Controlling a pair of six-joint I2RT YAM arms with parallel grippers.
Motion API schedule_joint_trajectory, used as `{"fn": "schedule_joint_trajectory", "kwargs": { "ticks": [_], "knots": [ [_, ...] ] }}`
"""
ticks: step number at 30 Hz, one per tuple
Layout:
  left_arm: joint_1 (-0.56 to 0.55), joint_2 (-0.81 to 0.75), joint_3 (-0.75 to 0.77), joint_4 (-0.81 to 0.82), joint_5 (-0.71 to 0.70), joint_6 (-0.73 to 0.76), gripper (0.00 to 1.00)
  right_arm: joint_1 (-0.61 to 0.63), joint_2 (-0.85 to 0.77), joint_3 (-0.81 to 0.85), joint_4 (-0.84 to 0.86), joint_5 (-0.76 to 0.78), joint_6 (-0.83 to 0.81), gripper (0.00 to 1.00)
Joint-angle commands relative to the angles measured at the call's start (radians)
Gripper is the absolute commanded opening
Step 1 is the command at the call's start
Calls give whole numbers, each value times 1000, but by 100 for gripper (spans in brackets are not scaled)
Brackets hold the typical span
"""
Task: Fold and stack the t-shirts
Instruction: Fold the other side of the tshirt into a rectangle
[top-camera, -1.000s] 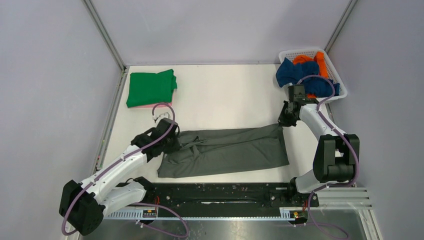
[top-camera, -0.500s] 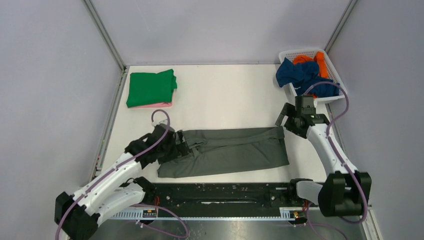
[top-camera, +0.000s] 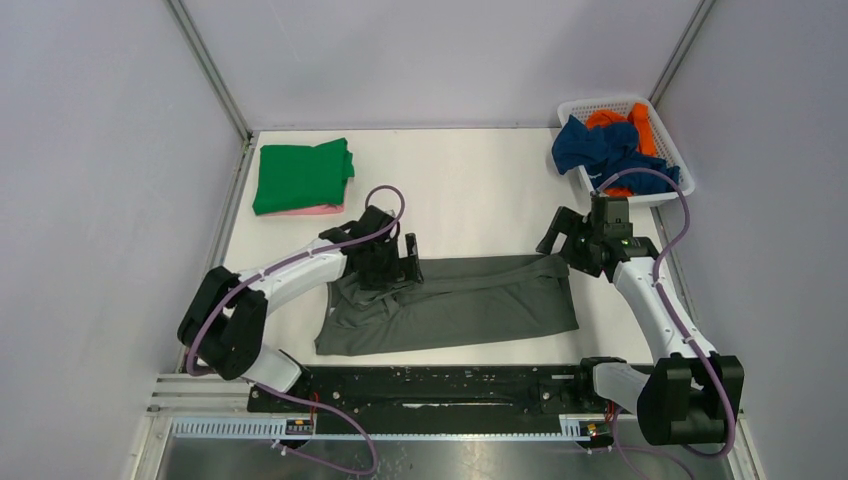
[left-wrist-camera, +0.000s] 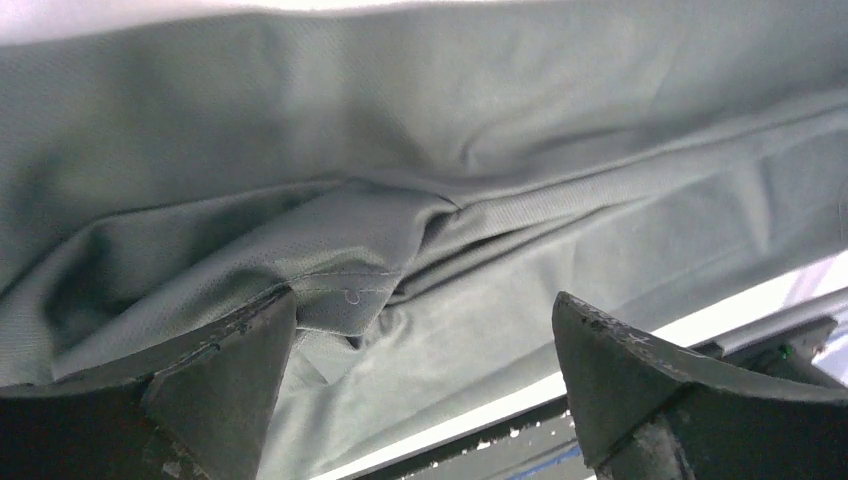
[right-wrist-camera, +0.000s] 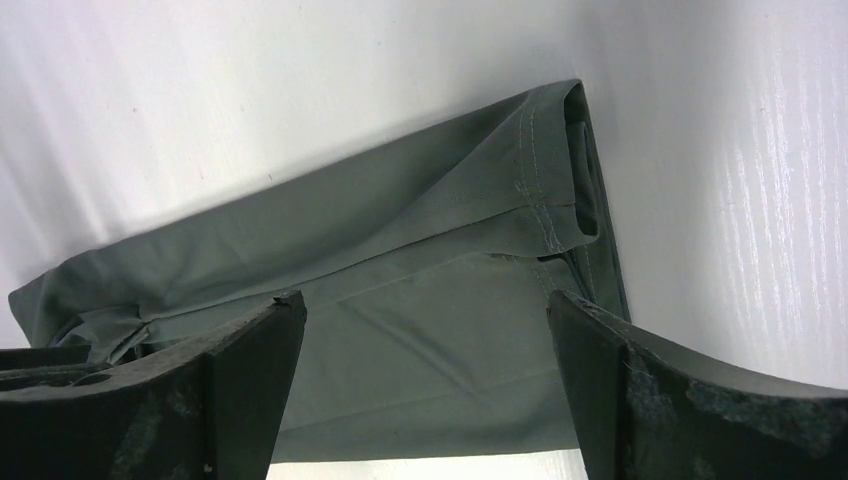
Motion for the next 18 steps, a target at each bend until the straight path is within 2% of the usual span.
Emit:
{"fn": "schedule_joint_trajectory", "kwargs": {
  "ticks": [1, 4, 9, 13, 15, 18],
  "knots": [
    [-35, -50, -39, 74, 125, 21, 99, 4, 1, -2, -10, -35, -31, 99],
    [-69, -78, -96, 62, 206, 9, 99, 5, 4, -1, -7, -59, -31, 100],
    [-173, -224, -165, -68, 209, -29, 99, 3, -24, -10, -7, -75, -34, 100],
    [-246, -328, -187, -106, 262, -61, 99, 4, -37, -21, 6, -86, -34, 100],
    [-250, -376, -180, -105, 217, -64, 99, 4, -31, -27, 20, -104, -32, 100],
    [-224, -398, -125, -133, 16, -63, 99, 5, -17, -33, 34, -137, -28, 100]
  ]
}}
